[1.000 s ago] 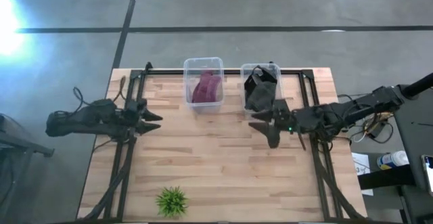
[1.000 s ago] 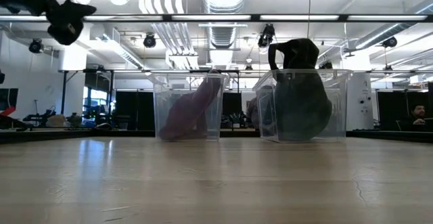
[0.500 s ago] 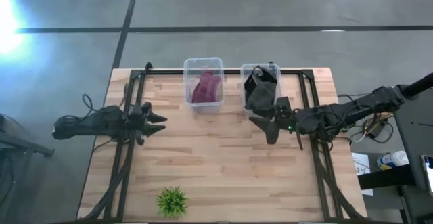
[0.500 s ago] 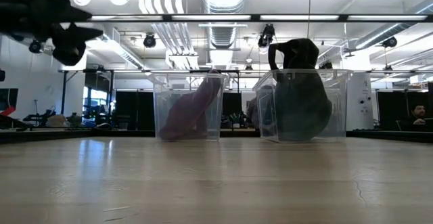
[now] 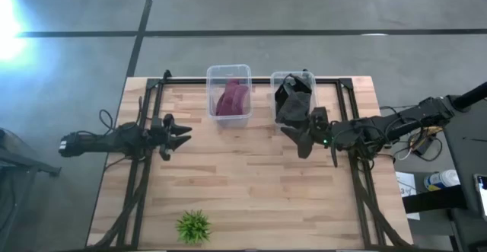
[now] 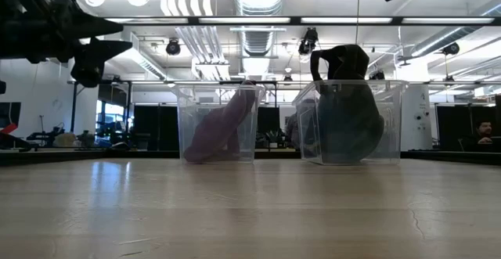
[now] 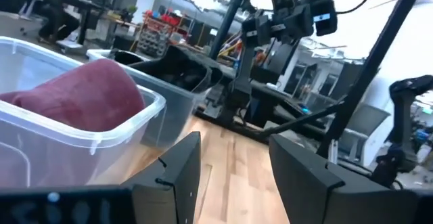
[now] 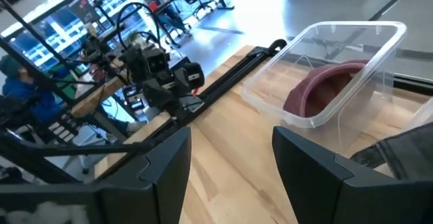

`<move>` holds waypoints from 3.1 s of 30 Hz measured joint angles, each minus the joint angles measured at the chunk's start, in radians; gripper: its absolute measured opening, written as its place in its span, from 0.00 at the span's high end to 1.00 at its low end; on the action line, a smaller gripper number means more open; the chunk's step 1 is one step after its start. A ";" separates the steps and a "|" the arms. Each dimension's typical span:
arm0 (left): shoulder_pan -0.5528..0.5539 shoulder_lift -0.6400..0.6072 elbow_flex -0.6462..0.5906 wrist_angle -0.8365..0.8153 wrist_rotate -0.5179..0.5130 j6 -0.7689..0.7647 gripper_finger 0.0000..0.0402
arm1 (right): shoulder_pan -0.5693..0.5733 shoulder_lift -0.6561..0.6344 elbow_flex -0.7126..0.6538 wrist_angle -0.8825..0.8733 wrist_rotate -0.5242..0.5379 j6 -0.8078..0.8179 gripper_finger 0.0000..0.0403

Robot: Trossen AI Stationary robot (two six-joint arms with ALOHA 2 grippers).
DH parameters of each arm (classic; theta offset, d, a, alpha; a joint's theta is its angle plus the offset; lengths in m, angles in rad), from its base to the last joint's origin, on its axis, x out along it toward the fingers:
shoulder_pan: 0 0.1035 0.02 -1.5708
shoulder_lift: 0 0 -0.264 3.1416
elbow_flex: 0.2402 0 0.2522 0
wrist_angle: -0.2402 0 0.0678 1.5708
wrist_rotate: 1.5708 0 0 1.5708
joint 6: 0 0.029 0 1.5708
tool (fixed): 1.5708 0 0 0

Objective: Pick & Place hat
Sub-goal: Return to Home Position

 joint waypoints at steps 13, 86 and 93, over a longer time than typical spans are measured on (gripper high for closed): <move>0.000 0.008 -0.002 -0.061 0.017 -0.015 0.58 | 0.000 0.000 -0.001 -0.059 0.000 0.042 0.50; 0.000 0.021 -0.001 -0.062 0.014 -0.042 0.58 | -0.313 -0.862 -0.850 0.498 -0.777 -0.731 0.50; 0.000 0.021 -0.001 -0.062 0.014 -0.042 0.58 | -0.313 -0.921 -0.920 0.499 -0.798 -0.717 0.50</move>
